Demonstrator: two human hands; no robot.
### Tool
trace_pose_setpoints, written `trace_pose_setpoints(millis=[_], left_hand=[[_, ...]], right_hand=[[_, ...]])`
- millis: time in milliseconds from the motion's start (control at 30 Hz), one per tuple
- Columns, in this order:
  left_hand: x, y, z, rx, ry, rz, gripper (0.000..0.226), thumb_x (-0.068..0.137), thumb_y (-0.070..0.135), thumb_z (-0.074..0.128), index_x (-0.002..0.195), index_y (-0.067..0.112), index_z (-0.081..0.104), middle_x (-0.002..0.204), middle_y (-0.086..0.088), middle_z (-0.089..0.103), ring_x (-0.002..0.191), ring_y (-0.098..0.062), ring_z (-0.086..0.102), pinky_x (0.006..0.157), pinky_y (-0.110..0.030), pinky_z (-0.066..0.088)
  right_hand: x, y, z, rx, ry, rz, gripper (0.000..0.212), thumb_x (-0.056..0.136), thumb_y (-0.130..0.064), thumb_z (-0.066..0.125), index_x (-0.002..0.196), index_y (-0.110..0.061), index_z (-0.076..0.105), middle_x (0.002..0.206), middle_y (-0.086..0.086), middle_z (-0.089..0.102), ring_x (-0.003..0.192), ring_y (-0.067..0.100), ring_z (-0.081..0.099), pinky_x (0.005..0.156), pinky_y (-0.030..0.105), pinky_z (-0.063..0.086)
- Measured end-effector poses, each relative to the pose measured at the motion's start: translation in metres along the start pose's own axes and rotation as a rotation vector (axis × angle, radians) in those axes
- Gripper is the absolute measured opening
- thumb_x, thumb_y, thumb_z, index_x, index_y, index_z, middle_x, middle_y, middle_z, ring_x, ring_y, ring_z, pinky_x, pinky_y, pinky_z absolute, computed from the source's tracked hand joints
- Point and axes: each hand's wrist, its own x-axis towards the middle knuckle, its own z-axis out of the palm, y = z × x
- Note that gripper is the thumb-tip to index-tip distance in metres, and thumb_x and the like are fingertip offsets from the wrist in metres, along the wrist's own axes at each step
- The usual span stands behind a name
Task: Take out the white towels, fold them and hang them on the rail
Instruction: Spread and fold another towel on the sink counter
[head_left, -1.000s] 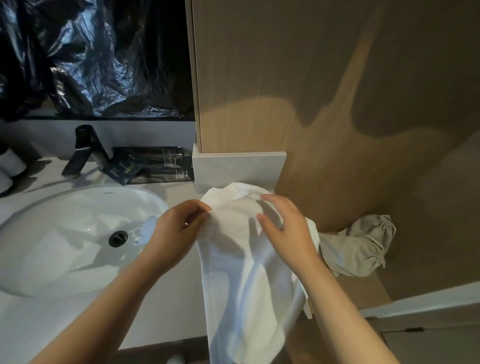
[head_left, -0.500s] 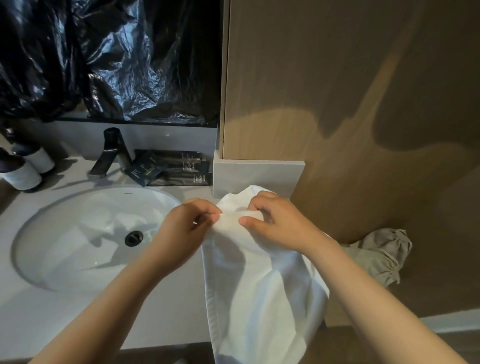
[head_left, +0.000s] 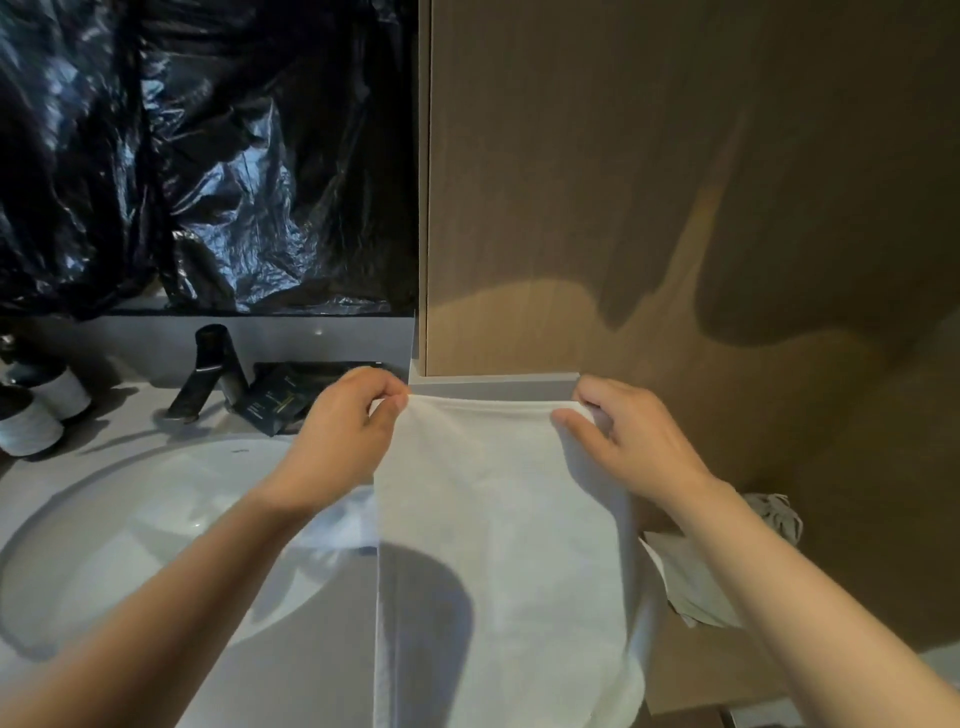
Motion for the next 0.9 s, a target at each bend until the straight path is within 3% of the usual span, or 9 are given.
trace_pose_setpoints(millis=[133, 300, 433, 533, 633, 733, 800, 900], left_hand=[[0.046, 0.036, -0.024, 0.003, 0.121, 0.089, 0.016, 0.099, 0.014, 0.047, 0.096, 0.015, 0.062, 0.1, 0.001, 0.058, 0.087, -0.01, 0.051, 0.064, -0.017, 0.033], [0.1, 0.096, -0.069, -0.073, 0.287, 0.239, 0.02, 0.099, 0.012, 0.047, 0.108, 0.011, 0.064, 0.098, -0.001, 0.057, 0.081, -0.012, 0.052, 0.062, -0.01, 0.034], [0.126, 0.144, -0.109, -0.161, 0.42, 0.382, 0.014, 0.097, 0.011, 0.05, 0.098, 0.018, 0.063, 0.085, 0.007, 0.054, 0.072, 0.0, 0.049, 0.057, -0.006, 0.035], [0.137, 0.166, -0.132, -0.152, 0.511, 0.456, 0.015, 0.096, 0.011, 0.049, 0.092, 0.02, 0.061, 0.078, 0.011, 0.05, 0.068, -0.001, 0.048, 0.054, -0.002, 0.033], [0.144, 0.161, -0.137, -0.096, 0.548, 0.41, 0.019, 0.097, 0.011, 0.046, 0.099, 0.014, 0.065, 0.091, 0.0, 0.056, 0.075, -0.01, 0.049, 0.056, -0.005, 0.034], [0.142, 0.128, -0.117, -0.025, 0.468, 0.303, 0.023, 0.098, 0.011, 0.043, 0.107, 0.011, 0.065, 0.102, -0.006, 0.058, 0.084, -0.016, 0.05, 0.057, -0.013, 0.03], [0.133, 0.101, -0.099, -0.023, 0.385, 0.248, 0.022, 0.098, 0.012, 0.044, 0.108, 0.012, 0.064, 0.102, -0.006, 0.058, 0.077, -0.013, 0.05, 0.057, -0.012, 0.03], [0.116, 0.066, -0.074, -0.017, 0.322, 0.175, 0.019, 0.098, 0.01, 0.045, 0.101, 0.016, 0.063, 0.099, -0.002, 0.056, 0.072, 0.0, 0.045, 0.06, -0.009, 0.032]], right_hand=[[0.037, -0.016, -0.044, -0.045, 0.229, -0.053, 0.03, 0.097, -0.027, 0.058, 0.073, -0.02, 0.042, 0.062, -0.007, 0.043, 0.058, 0.016, 0.048, 0.053, 0.03, 0.034], [0.09, -0.043, -0.12, -0.02, 0.502, -0.098, 0.028, 0.095, -0.023, 0.061, 0.073, -0.023, 0.043, 0.058, -0.012, 0.042, 0.059, 0.002, 0.05, 0.052, 0.011, 0.035], [0.117, -0.073, -0.175, -0.007, 0.702, -0.12, 0.025, 0.094, -0.024, 0.062, 0.073, -0.017, 0.051, 0.061, -0.006, 0.048, 0.056, 0.011, 0.05, 0.05, 0.024, 0.037], [0.122, -0.097, -0.2, 0.066, 0.861, -0.192, 0.025, 0.093, -0.027, 0.063, 0.073, -0.015, 0.054, 0.063, -0.01, 0.051, 0.062, 0.009, 0.053, 0.049, 0.013, 0.035], [0.119, -0.106, -0.199, 0.192, 0.752, -0.234, 0.029, 0.087, -0.027, 0.068, 0.066, -0.016, 0.052, 0.061, -0.009, 0.049, 0.058, 0.005, 0.048, 0.052, 0.011, 0.031], [0.11, -0.091, -0.171, 0.316, 0.442, -0.19, 0.031, 0.086, -0.026, 0.071, 0.064, -0.016, 0.052, 0.059, -0.013, 0.048, 0.056, 0.002, 0.043, 0.053, 0.013, 0.032], [0.101, -0.071, -0.141, 0.333, 0.274, -0.136, 0.032, 0.088, -0.026, 0.071, 0.063, -0.019, 0.052, 0.059, -0.012, 0.049, 0.056, 0.002, 0.045, 0.055, 0.014, 0.033], [0.083, -0.034, -0.094, 0.237, 0.116, -0.027, 0.035, 0.09, -0.039, 0.067, 0.063, -0.02, 0.054, 0.061, -0.005, 0.051, 0.058, 0.008, 0.048, 0.058, 0.026, 0.035]])
